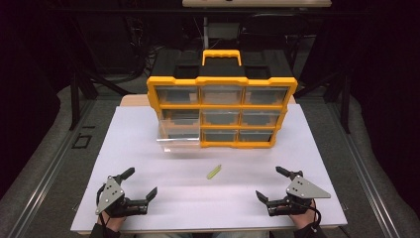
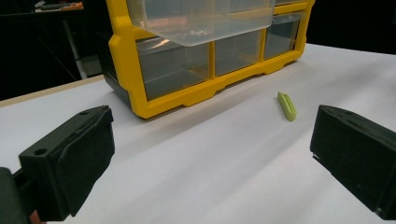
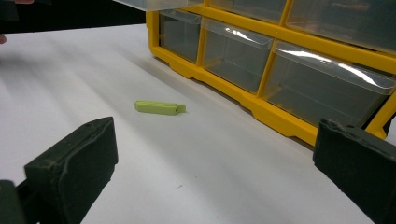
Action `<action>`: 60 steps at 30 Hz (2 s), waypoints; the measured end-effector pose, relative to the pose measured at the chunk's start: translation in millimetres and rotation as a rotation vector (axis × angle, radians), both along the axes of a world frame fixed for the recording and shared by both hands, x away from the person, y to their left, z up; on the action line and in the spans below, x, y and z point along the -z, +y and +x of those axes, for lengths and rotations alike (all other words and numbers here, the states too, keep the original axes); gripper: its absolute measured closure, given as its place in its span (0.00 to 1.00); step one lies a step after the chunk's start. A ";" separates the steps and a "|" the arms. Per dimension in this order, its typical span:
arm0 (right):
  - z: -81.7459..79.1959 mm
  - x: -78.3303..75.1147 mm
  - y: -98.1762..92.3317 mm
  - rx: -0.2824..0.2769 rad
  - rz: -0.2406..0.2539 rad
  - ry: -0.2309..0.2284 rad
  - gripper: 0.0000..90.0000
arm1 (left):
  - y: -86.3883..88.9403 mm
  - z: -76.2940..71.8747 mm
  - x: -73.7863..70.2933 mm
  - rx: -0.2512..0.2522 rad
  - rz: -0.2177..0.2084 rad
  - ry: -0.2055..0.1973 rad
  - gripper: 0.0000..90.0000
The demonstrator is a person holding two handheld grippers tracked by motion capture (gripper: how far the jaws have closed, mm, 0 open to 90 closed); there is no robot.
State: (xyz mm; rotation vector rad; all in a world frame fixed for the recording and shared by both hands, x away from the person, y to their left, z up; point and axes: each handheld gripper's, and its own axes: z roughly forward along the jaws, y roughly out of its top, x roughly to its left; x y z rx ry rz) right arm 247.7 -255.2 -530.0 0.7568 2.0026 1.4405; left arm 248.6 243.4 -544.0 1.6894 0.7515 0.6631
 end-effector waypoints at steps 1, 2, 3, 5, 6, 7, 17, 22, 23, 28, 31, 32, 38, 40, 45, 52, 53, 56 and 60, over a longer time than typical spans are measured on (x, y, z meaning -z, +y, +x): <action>0.0 0.0 -0.2 -0.001 0.000 -0.001 0.00 | -0.5 0.1 -0.1 0.000 0.001 0.001 0.00; -1.0 -0.2 -0.2 0.001 0.003 0.004 0.00 | -1.0 0.1 -0.2 0.002 0.002 0.002 0.00; -1.3 -0.3 -0.2 0.000 0.003 0.005 0.00 | -1.3 0.1 -0.3 0.004 0.005 0.004 0.00; -1.8 -0.2 0.0 -0.001 0.004 0.007 0.00 | -2.5 0.5 -0.9 0.007 0.009 0.006 0.00; -1.6 -0.4 -0.4 -0.001 -0.003 0.000 0.00 | -3.5 0.6 -1.6 0.007 0.007 0.005 0.00; -1.9 -0.5 -0.5 0.000 -0.006 0.000 0.00 | -4.2 1.1 -2.3 0.014 0.009 0.004 0.00; -2.1 -0.4 0.1 -0.004 -0.005 0.007 0.00 | -10.1 4.1 -2.5 0.032 0.036 0.043 0.00; -2.2 0.1 -1.0 -0.001 -0.005 0.010 0.00 | -12.5 7.1 -3.9 0.049 0.064 0.067 0.00; -2.3 0.0 -0.8 -0.003 -0.006 0.013 0.00 | -12.7 8.1 -4.3 0.052 0.070 0.076 0.00; -3.7 -0.1 -0.9 -0.003 -0.008 0.010 0.00 | -13.6 10.9 -4.8 0.056 0.068 0.085 0.00; -4.5 0.1 -1.8 0.002 -0.004 0.012 0.00 | -14.5 11.9 -4.8 0.062 0.061 0.080 0.00; -4.4 0.4 -2.1 0.001 -0.003 0.012 0.00 | -14.6 12.0 -4.9 0.062 0.056 0.076 0.00; -6.5 -0.5 -3.6 0.000 0.001 0.007 0.00 | -14.5 10.9 -4.6 0.072 0.039 0.062 0.00; -6.4 -0.3 -3.5 -0.001 0.001 0.007 0.00 | -15.5 10.4 -4.5 0.077 0.039 0.060 0.00; -5.1 0.4 -3.8 -0.003 0.002 0.011 0.00 | -17.9 11.9 -3.6 0.076 0.055 0.076 0.00; -5.0 0.4 -1.9 0.000 -0.006 0.012 0.00 | -31.6 17.2 -5.4 0.100 0.100 0.126 0.00; -5.3 0.5 -1.7 0.000 -0.008 0.014 0.00 | -33.9 18.5 -6.1 0.108 0.107 0.136 0.00; -5.9 1.0 -1.5 0.001 -0.008 0.018 0.00 | -43.9 23.2 -9.2 0.140 0.114 0.176 0.00; -6.0 1.2 -1.9 0.002 -0.010 0.020 0.00 | -50.8 25.1 -11.4 0.152 0.129 0.193 0.00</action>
